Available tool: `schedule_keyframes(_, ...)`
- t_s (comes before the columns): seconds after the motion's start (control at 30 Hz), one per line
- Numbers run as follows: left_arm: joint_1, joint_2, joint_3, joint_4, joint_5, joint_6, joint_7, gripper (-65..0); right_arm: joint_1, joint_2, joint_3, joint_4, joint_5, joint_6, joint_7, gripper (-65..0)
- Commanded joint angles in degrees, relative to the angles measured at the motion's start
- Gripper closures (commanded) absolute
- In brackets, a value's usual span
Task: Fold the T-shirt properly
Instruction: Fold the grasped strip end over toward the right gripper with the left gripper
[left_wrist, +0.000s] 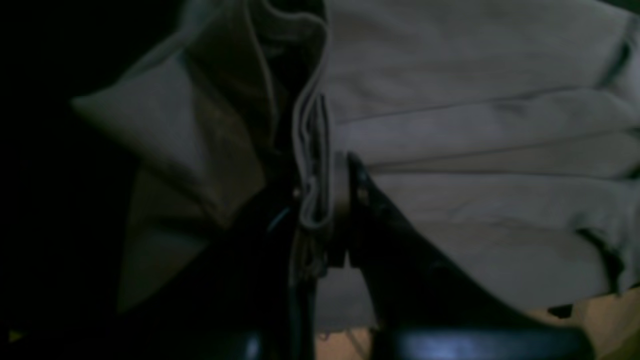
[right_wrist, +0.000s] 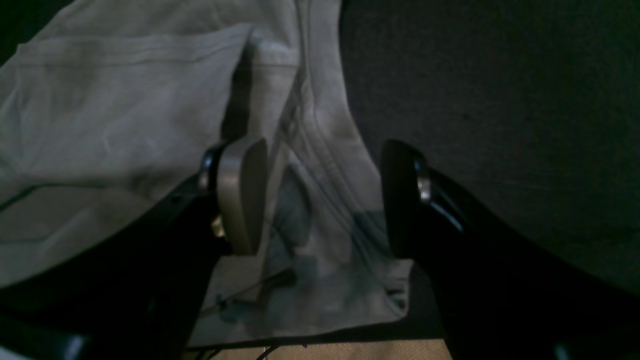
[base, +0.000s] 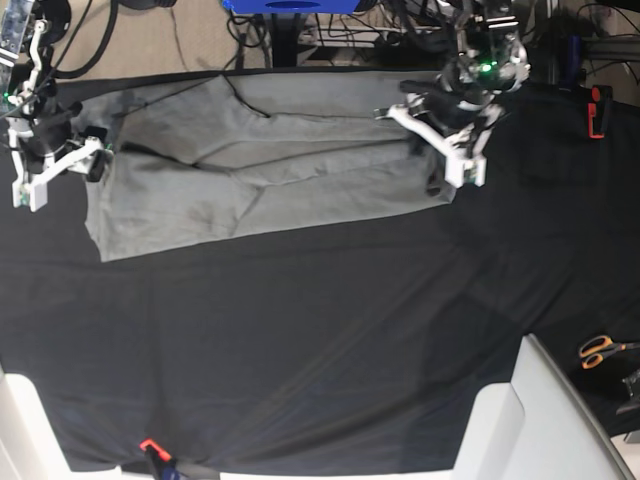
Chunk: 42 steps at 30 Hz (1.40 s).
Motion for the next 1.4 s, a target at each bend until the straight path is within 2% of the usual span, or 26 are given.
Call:
schedule_keyframes(0.0,-1.1,-0.1,1.2,0.8,-0.1,-0.2,-1.0,0.0,0.1,0.7,0.3,0.9,0.4,0.2,1.0,-34.2)
schedule_keyframes(0.27,-5.4,-0.6,9.6,-2.1,0.7,-0.1,-0.9,0.0,0.2,0.7,0.3,0.9,0.4,0.2,1.0,-34.2)
schedule_keyframes(0.43,-7.6,-0.1,13.7,-5.2,5.8,-0.1,0.6,0.0,0.2,1.4,0.3,0.8,0.4,0.2,1.0,-34.2)
schedule_keyframes(0.9,-11.5,1.1,21.3,-9.8,6.2,-0.1,0.7,0.0,0.2,1.5,0.3,0.8,0.4,0.2,1.0,-34.2)
schedule_keyframes(1.37,-14.0,1.6,22.6,-13.2,5.8,-0.1,0.5,0.0,0.7,1.6,0.4,0.8,0.4,0.2,1.0,-34.2)
